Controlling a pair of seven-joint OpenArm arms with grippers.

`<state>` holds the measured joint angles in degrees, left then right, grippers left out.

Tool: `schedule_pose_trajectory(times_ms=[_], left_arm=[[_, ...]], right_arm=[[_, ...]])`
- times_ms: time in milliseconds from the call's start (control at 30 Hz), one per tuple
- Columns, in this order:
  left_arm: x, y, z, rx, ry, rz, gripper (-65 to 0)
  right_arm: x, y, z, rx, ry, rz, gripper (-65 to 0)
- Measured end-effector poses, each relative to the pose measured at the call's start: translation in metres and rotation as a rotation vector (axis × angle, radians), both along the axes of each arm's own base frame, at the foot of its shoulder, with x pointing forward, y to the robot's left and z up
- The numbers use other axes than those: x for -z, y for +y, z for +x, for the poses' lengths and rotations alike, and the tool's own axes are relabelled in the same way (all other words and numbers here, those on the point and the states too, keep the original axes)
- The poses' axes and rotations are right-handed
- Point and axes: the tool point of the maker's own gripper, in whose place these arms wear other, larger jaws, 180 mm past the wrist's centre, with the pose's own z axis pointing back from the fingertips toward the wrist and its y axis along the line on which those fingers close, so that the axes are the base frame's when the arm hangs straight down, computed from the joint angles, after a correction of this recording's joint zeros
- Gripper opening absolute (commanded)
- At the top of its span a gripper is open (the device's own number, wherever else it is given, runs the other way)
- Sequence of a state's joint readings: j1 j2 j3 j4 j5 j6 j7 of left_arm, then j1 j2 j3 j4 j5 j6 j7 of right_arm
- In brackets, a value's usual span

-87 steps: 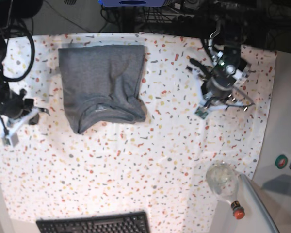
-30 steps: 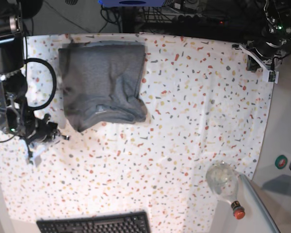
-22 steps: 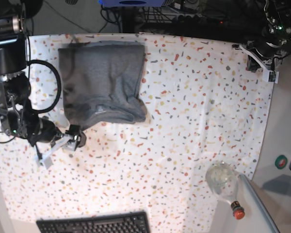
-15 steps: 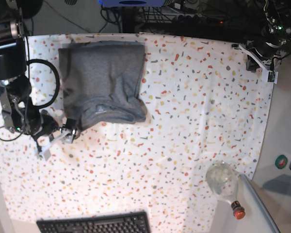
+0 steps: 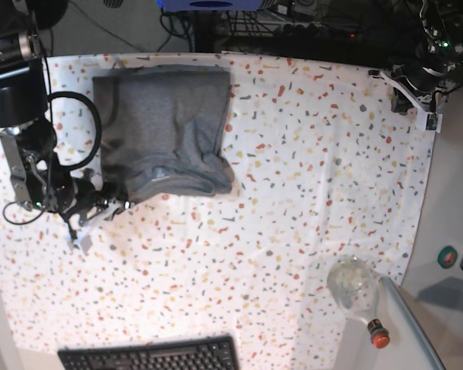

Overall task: Layout the t-shirt on the table in an organized manner, then fold the t-shirt properly
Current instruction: 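Grasp the shirt's hem corner with the right gripper and tug it outward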

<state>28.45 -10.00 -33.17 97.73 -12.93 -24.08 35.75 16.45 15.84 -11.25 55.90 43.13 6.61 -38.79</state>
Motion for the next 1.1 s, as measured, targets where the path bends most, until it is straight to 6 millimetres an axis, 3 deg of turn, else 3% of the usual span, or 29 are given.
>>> schedule_pose_trajectory(times_ms=[67,833,1000,1100], left_arm=[[0.000,0.000,0.000,0.000,-0.001,0.000,-65.0],[0.000,0.000,0.000,0.000,-0.001,0.001,-65.0],[0.000,0.000,0.000,0.000,0.000,0.001,-65.0],[0.000,0.000,0.000,0.000,-0.001,0.001,-65.0]], right_arm=[[0.000,0.000,0.000,0.000,0.000,0.000,-65.0],[0.004,-0.002,-0.005,0.009,0.007,0.001,-65.0],[-0.013,0.003,0.004,-0.011,-0.050,0.003,-65.0],[-0.021,-0.007,0.011,0.078,-0.068,0.013,-65.0]])
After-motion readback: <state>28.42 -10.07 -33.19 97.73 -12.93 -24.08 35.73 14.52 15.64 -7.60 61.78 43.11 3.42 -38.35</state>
